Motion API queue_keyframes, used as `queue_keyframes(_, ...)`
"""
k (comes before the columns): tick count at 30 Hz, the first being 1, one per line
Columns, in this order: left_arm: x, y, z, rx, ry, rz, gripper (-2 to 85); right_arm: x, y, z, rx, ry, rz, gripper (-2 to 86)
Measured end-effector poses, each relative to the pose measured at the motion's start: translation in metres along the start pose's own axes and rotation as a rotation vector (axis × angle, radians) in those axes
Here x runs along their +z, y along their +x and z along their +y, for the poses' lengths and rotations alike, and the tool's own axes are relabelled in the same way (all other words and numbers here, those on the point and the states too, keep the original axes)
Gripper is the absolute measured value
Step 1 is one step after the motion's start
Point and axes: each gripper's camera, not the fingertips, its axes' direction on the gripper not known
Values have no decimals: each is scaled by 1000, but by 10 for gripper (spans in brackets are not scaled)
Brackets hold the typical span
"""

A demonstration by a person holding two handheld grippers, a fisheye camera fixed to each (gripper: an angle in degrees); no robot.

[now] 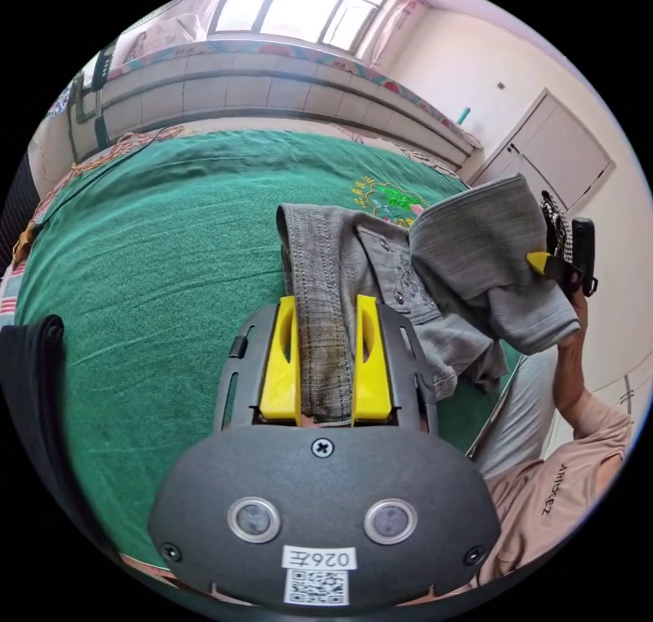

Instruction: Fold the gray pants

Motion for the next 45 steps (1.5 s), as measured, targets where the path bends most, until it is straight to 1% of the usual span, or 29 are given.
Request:
queue_keyframes(2,-5,-13,3,-17,33,105,68,0,-10,0,-14,23,57,-7)
queue_keyframes(4,-12,-24,6,-18,74,172,62,-6,-18,0,-20,69,134,-10)
queue_keyframes(6,-22,-33,10,-26,139,246,58,-22,-24,4,-14,164,206,-11)
queue_keyframes(8,-44,-37,14,2,242,295,51,-36,-24,9,-2,254,207,-12)
queue_keyframes(10,-69,-34,18,48,330,268,48,-51,-23,15,6,344,181,-12)
queue_keyframes(13,-117,-32,33,98,474,145,46,-73,-26,22,-18,480,151,-12)
queue_keyframes(15,-144,-41,49,81,549,73,46,-92,-30,26,-40,571,220,-13)
queue_keyframes(16,-158,-53,60,43,579,32,47,-96,-30,27,-35,585,255,-13)
queue_keyframes(18,-169,-81,75,-81,558,-5,50,-101,-13,21,57,559,454,-12)
queue_keyframes(19,-168,-106,83,-193,507,-7,53,-99,-3,18,94,534,495,-11)
queue_keyframes(20,-163,-129,92,-281,486,17,57,-91,24,10,176,457,539,-9)
queue_keyframes(21,-161,-139,97,-327,487,34,62,-81,55,5,278,378,543,-5)
queue_keyframes(22,-158,-155,104,-389,501,104,73,-76,69,5,330,356,542,-3)
queue_keyframes(23,-158,-163,110,-417,546,152,73,-69,88,9,410,369,549,4)
queue_keyframes(25,-158,-160,108,-392,578,144,75,-66,92,18,454,444,596,16)
queue_keyframes(28,-148,-142,88,-316,475,37,90,-45,62,11,335,481,704,30)
queue_keyframes(30,-134,-135,75,-282,417,8,110,0,40,-5,180,385,725,39)
queue_keyframes(31,-123,-132,66,-270,373,6,127,15,37,-9,144,349,711,43)
queue_keyframes(33,-103,-131,54,-264,305,17,151,82,29,-22,34,192,606,59)
queue_keyframes(34,-90,-131,47,-262,262,24,160,101,27,-24,13,150,573,67)
queue_keyframes(36,-69,-129,36,-263,199,20,170,178,21,-30,-70,-35,477,100)
queue_keyframes(37,-54,-127,28,-256,153,14,175,197,19,-30,-90,-83,472,109)
queue_keyframes(39,-30,-121,16,-244,77,-24,177,267,14,-25,-170,-245,525,133)
queue_keyframes(40,-20,-113,10,-228,56,-101,172,283,14,-22,-190,-281,550,137)
queue_keyframes(41,-13,-101,5,-190,42,-205,148,315,17,-16,-227,-364,607,141)
queue_keyframes(42,-9,-94,2,-168,20,-267,135,346,24,-10,-254,-467,681,140)
queue_keyframes(43,0,-80,-4,-93,-16,-347,119,357,27,-7,-268,-492,706,132)
queue_keyframes(44,5,-69,-8,-45,-35,-386,103,359,28,-10,-265,-479,708,115)
queue_keyframes(45,6,-65,-10,-29,-47,-404,95,356,32,-17,-241,-494,695,65)
